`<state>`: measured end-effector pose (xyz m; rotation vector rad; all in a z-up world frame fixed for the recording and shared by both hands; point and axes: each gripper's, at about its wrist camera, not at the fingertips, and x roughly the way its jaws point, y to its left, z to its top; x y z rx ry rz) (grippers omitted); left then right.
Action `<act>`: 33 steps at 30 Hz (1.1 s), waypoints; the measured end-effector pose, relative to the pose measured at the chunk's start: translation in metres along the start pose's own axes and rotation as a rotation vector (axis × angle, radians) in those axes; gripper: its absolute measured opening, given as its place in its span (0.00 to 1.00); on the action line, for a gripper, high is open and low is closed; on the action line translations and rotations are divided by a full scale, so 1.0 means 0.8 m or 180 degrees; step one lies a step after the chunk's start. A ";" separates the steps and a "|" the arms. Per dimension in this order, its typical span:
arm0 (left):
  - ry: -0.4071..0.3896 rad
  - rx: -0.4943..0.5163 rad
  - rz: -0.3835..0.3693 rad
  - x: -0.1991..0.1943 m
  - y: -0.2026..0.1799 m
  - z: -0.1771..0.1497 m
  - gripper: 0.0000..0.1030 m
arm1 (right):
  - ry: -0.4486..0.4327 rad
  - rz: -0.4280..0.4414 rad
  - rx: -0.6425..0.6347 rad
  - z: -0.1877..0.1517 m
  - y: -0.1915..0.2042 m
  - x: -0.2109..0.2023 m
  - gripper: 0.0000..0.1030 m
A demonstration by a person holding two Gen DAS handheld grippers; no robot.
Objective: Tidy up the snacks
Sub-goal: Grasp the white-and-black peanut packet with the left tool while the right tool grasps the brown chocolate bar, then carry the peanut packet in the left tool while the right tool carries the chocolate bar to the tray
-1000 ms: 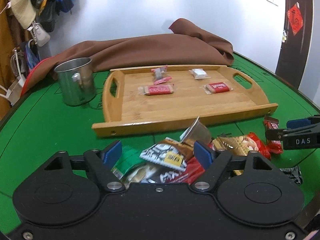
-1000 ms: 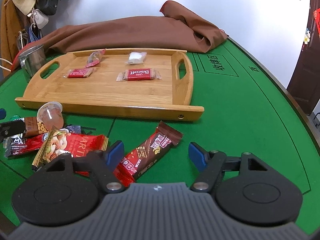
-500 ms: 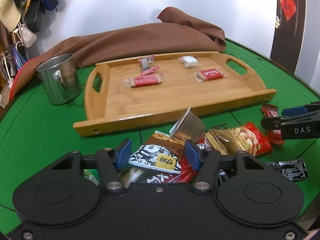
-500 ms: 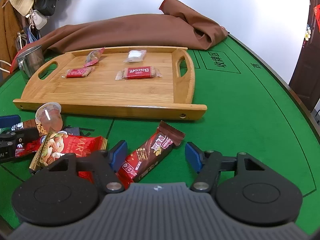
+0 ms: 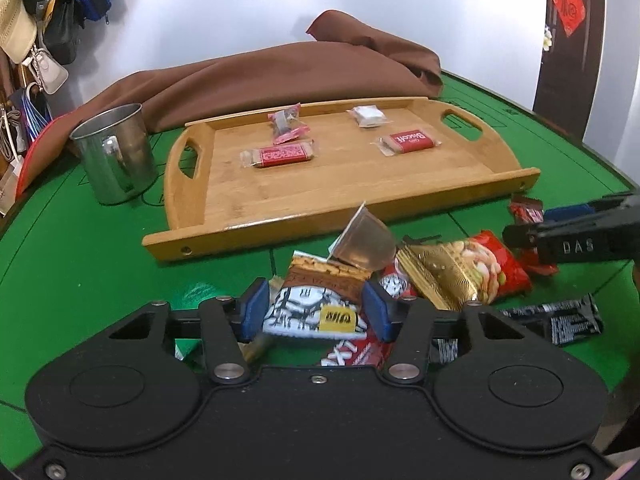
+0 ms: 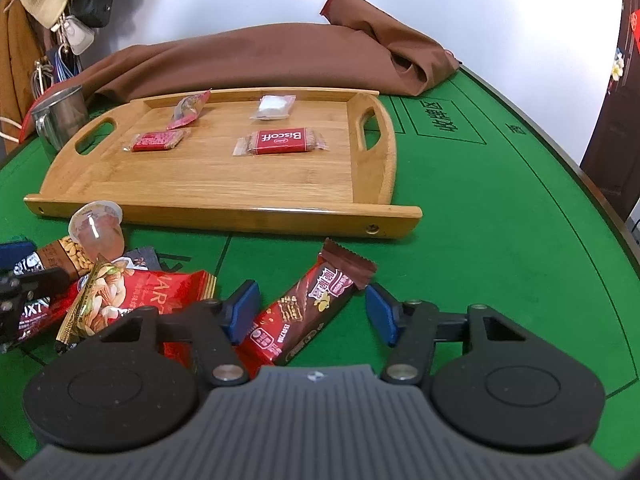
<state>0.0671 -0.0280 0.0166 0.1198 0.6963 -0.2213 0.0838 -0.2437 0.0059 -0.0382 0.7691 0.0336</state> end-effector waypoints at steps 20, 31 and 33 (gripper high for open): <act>0.0024 0.0053 0.0006 -0.005 -0.002 -0.002 0.41 | 0.0013 0.0071 0.0074 -0.001 -0.004 -0.007 0.27; 0.0005 0.0180 0.0078 -0.004 -0.013 -0.008 0.44 | -0.0042 0.0032 0.0070 0.000 -0.002 -0.002 0.33; -0.0010 0.0155 0.0070 -0.003 -0.013 -0.007 0.42 | -0.0050 0.0009 0.0051 0.001 -0.001 0.001 0.36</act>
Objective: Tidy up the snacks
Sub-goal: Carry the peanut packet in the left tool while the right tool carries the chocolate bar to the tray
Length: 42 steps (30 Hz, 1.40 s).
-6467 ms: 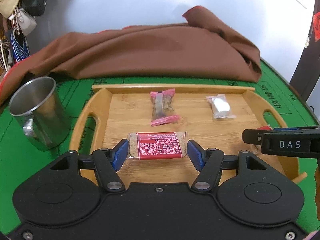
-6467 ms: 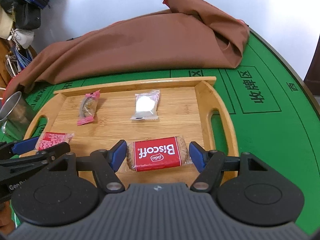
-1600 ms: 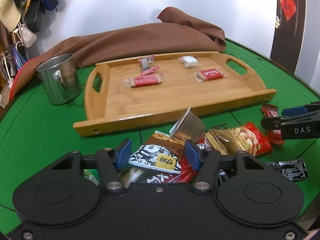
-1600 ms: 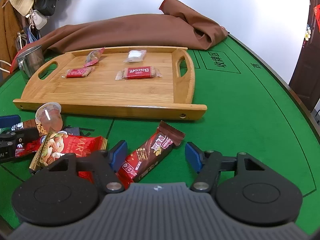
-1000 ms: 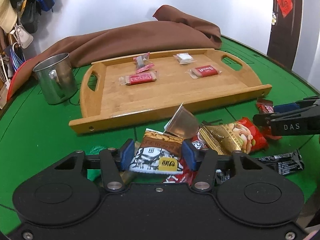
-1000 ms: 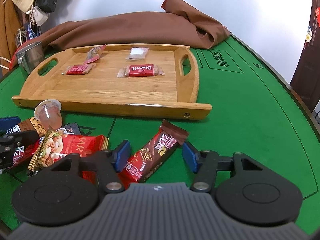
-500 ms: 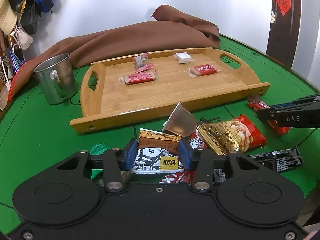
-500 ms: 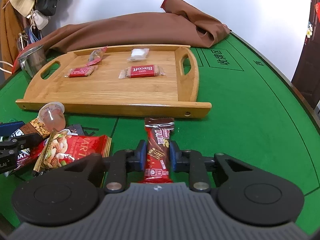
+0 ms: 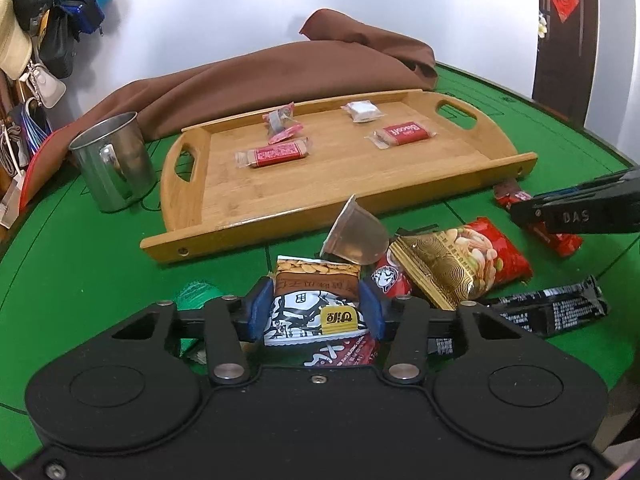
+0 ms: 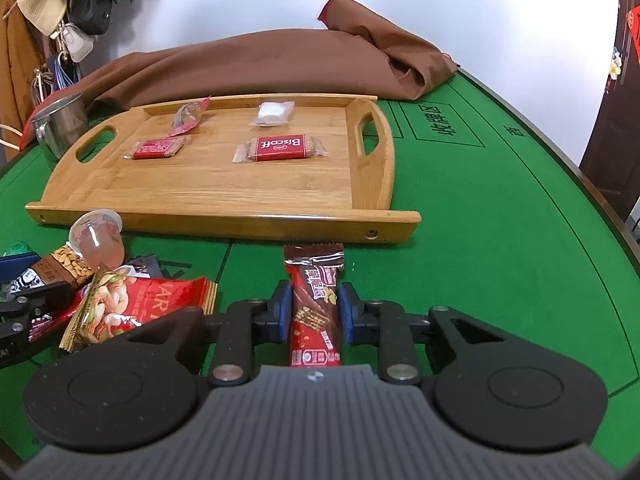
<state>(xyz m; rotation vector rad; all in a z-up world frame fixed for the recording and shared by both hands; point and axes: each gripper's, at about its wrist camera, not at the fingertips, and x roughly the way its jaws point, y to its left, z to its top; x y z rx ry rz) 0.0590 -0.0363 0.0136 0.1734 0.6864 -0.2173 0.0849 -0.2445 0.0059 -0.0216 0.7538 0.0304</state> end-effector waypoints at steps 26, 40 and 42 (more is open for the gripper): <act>-0.0162 -0.0381 0.0000 -0.028 0.038 0.028 0.40 | -0.0083 0.0145 0.0096 0.025 -0.001 -0.038 0.26; -0.0280 -0.0492 -0.0042 -0.025 0.047 0.064 0.40 | -0.0130 0.0236 0.0246 0.059 -0.009 -0.041 0.26; -0.0287 -0.0527 -0.0059 -0.024 0.049 0.069 0.40 | -0.0138 0.0247 0.0261 0.064 -0.009 -0.042 0.26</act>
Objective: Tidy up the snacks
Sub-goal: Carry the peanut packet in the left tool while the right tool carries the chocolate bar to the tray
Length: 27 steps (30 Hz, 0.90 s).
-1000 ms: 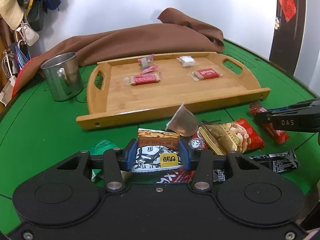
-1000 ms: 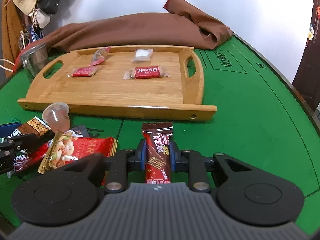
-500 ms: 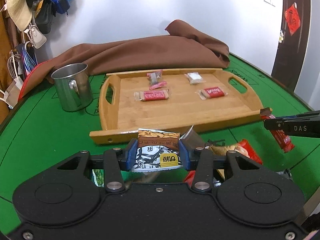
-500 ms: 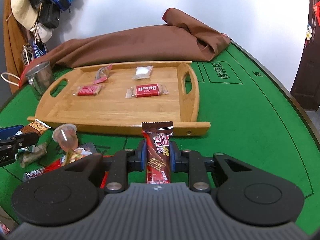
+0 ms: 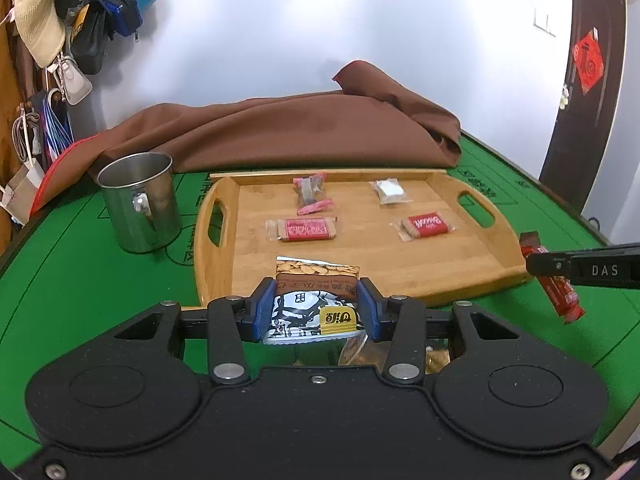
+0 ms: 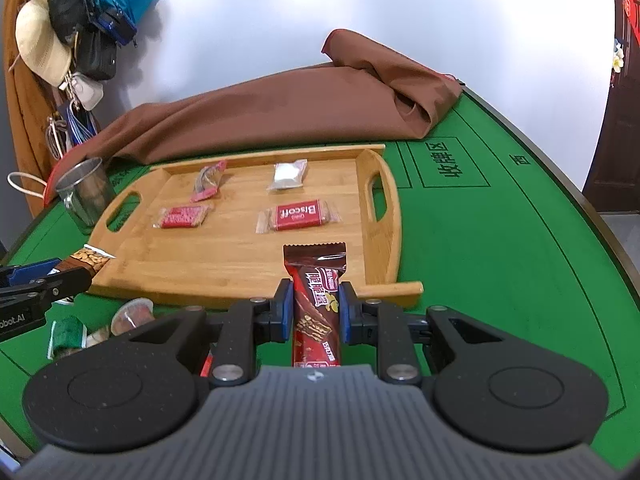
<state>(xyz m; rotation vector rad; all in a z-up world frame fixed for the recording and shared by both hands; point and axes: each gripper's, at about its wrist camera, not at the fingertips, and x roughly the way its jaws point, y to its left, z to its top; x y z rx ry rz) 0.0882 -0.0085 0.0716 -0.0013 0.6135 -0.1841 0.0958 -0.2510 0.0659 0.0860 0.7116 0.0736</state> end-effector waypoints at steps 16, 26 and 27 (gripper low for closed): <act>0.0031 -0.0135 0.0049 0.050 0.000 0.052 0.40 | 0.0079 -0.0018 0.0088 0.055 0.001 0.036 0.26; 0.0175 -0.0182 0.0102 0.103 -0.001 0.068 0.40 | 0.0257 -0.0166 0.0130 0.080 0.000 0.087 0.27; 0.0202 -0.0196 0.0109 0.109 0.000 0.069 0.40 | 0.0292 -0.0167 0.0151 0.082 -0.001 0.094 0.27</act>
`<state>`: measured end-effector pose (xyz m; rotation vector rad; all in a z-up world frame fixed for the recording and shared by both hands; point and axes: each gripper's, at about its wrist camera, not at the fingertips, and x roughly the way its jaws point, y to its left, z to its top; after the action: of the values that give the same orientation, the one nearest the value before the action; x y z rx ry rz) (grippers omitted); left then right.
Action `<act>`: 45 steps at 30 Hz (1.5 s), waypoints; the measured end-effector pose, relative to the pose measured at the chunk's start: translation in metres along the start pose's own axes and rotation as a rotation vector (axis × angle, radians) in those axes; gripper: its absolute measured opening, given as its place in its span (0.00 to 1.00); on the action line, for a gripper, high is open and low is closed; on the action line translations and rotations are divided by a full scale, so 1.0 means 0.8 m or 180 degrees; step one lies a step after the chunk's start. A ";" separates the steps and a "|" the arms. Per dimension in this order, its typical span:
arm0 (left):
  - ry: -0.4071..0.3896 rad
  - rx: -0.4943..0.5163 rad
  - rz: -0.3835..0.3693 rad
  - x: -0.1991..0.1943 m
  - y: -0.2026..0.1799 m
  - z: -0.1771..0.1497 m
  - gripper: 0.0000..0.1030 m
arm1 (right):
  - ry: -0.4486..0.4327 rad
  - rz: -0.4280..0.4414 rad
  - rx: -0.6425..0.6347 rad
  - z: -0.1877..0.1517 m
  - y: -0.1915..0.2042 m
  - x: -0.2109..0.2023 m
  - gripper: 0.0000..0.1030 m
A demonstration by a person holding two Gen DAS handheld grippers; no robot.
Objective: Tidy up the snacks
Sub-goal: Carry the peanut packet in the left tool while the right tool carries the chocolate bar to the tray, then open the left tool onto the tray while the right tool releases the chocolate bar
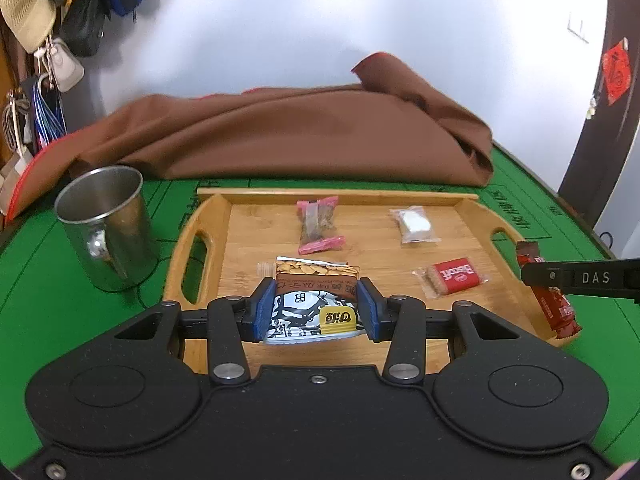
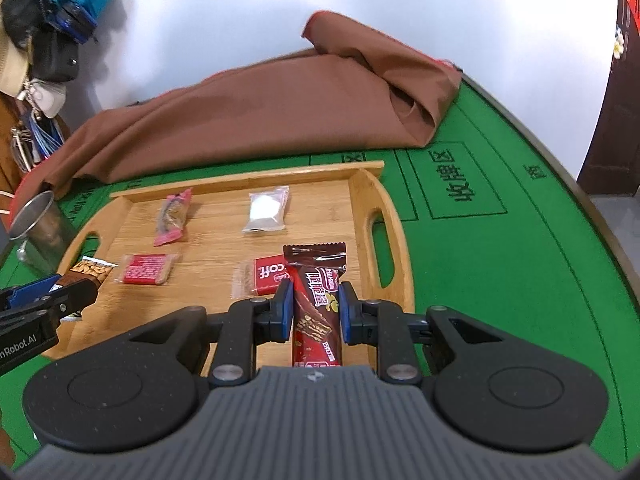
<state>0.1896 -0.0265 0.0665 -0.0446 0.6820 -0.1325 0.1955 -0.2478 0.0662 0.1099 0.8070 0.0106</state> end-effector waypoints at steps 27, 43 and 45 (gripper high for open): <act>0.0292 -0.0138 0.0072 0.078 0.010 -0.002 0.40 | 0.0331 0.0060 0.0078 0.006 0.013 0.076 0.27; 0.0243 -0.0026 0.0161 0.074 0.003 -0.005 0.45 | 0.0240 0.0059 0.0017 0.004 0.015 0.068 0.33; 0.0224 -0.0011 0.0169 0.070 0.002 -0.004 0.50 | 0.0212 0.0047 -0.0007 0.004 0.015 0.063 0.37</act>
<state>0.2308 -0.0322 0.0288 -0.0253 0.7530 -0.0821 0.2332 -0.2334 0.0333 0.1141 0.8726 0.0293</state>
